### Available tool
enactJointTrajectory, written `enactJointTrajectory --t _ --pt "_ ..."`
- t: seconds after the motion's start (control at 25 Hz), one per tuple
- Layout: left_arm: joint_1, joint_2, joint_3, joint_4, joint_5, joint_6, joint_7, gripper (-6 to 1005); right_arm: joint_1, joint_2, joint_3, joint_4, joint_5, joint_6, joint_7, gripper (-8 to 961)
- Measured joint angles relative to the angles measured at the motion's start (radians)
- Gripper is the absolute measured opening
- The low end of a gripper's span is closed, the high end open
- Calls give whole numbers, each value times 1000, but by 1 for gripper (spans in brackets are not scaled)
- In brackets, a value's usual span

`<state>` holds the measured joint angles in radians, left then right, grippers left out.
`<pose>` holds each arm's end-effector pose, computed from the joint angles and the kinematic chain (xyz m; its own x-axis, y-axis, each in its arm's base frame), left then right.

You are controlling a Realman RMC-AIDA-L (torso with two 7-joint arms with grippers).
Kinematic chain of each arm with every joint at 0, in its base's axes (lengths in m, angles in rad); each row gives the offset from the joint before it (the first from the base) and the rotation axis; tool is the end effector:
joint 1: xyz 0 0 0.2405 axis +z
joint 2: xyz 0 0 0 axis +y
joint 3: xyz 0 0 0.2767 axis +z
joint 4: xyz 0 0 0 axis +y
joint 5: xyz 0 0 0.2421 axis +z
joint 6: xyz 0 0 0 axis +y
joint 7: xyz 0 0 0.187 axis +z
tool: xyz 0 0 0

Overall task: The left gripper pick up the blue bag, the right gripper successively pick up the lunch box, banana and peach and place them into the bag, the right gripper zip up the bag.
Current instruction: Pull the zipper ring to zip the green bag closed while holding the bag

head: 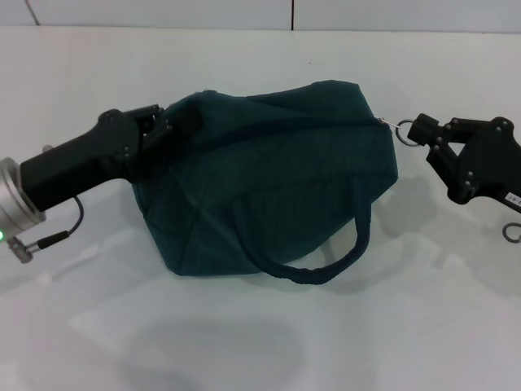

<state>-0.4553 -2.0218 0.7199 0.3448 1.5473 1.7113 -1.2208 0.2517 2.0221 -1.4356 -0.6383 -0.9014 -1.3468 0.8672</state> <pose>-0.2781 0.3477 -0.0257 0.4699 0.2751 0.8388 0.5432 -0.8391 -0.0292 0.2670 0.3544 -0.0461 0.6688 0.0421 -0.7423 -0.4076 -0.8142 -0.4134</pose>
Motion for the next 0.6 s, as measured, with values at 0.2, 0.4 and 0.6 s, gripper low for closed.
enactJointTrajectory --t 0.2,0.4,0.6 --pt "23 -7 -9 71 -52 0 -38 95 9 0 -1 27 0 4 -2 30" --pt "32 -2 -2 243 -87 14 -167 374 11 0 1 43 1 1 -3 30" --pt "-32 -10 51 486 54 9 -428 520 18 0 1 52 2 -1 -3 30"
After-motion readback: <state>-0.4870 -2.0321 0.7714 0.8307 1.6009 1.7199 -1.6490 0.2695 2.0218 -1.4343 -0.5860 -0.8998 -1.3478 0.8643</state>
